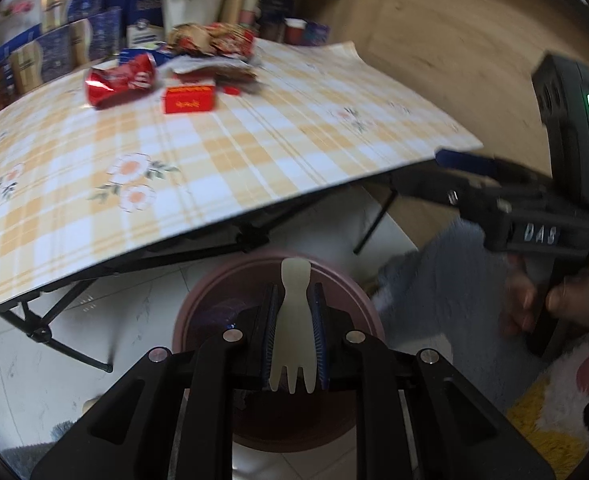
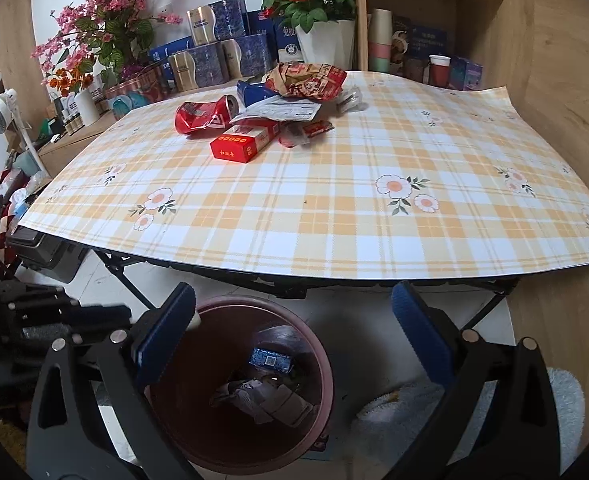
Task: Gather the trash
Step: 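Open both tools to drop the fork and packet into the bin, then move both tools back up toward the red can and paper bag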
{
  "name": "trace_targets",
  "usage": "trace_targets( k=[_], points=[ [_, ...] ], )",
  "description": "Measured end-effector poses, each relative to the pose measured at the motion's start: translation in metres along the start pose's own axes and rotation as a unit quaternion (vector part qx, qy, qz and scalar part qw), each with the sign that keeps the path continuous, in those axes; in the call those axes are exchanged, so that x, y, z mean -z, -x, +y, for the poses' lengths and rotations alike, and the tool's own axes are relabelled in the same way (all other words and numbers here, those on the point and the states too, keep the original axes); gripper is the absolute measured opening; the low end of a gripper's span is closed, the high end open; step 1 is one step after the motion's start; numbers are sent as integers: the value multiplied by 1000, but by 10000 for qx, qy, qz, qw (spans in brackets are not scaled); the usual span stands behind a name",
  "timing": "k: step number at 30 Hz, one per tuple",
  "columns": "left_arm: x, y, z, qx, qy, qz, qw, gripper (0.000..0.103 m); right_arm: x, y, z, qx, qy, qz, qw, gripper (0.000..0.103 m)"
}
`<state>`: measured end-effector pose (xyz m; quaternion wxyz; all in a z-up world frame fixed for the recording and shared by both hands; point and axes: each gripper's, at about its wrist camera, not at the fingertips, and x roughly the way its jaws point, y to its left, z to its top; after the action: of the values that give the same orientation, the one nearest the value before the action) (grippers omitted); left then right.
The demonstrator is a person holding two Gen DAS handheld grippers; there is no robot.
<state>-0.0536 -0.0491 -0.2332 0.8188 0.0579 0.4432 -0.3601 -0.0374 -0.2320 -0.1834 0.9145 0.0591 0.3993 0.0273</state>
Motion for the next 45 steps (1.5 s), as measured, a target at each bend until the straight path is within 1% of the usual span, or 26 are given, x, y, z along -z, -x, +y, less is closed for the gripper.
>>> trace_targets(
  k=[8, 9, 11, 12, 13, 14, 16, 17, 19, 23, 26, 32, 37, 38, 41, 45],
  points=[
    [5, -22, -9, 167, -169, 495, 9985, 17, 1, -6, -16, 60, -418, 100, 9991, 97],
    [5, -25, -9, 156, -171, 542, 9983, 19, 2, -7, -17, 62, -450, 119, 9989, 97],
    [5, -27, -8, 37, -161, 565, 9983, 33, 2, -9, -18, 59, -489, 153, 9987, 97],
    [4, -26, -8, -46, -149, 522, 9985, 47, 3, -9, -18, 61, -492, 164, 9986, 97],
    [3, -23, -6, -219, -120, 408, 9989, 59, 3, -10, -18, 58, -491, 175, 9986, 97],
    [2, -20, -4, -332, -80, 300, 9990, 64, 4, -10, -18, 54, -487, 183, 9986, 97],
    [1, -13, 1, -464, 26, 123, 9988, 76, 4, -11, -17, 53, -467, 212, 9987, 97],
    [0, -8, 5, -594, 129, -13, 9981, 79, 4, -12, -16, 51, -454, 223, 9987, 97],
    [-1, -2, 12, -724, 266, -154, 9969, 88, 4, -12, -15, 45, -435, 233, 9988, 97],
    [-3, 9, 28, -1024, 672, -358, 9918, 92, 5, -13, -14, 35, -410, 252, 9988, 97],
    [-5, 15, 40, -1128, 956, -443, 9880, 94, 5, -15, -14, 19, -412, 297, 9987, 97],
    [-2, 29, 55, -1202, 1404, -716, 9802, 94, 7, -20, -15, -13, -488, 376, 9981, 97],
    [-6, 37, 77, -1246, 1845, -781, 9718, 94, 3, -26, -22, -8, -625, 411, 9972, 97],
    [-9, 39, 83, -1260, 1927, -806, 9698, 94, 2, -27, -24, -5, -659, 406, 9970, 97],
    [-23, 43, 96, -1339, 1972, -901, 9670, 94, -2, -33, -30, 4, -783, 423, 9960, 97],
    [-50, 49, 114, -1373, 2008, -1092, 9638, 94, -5, -37, -37, 3, -937, 454, 9946, 97]
  ],
)
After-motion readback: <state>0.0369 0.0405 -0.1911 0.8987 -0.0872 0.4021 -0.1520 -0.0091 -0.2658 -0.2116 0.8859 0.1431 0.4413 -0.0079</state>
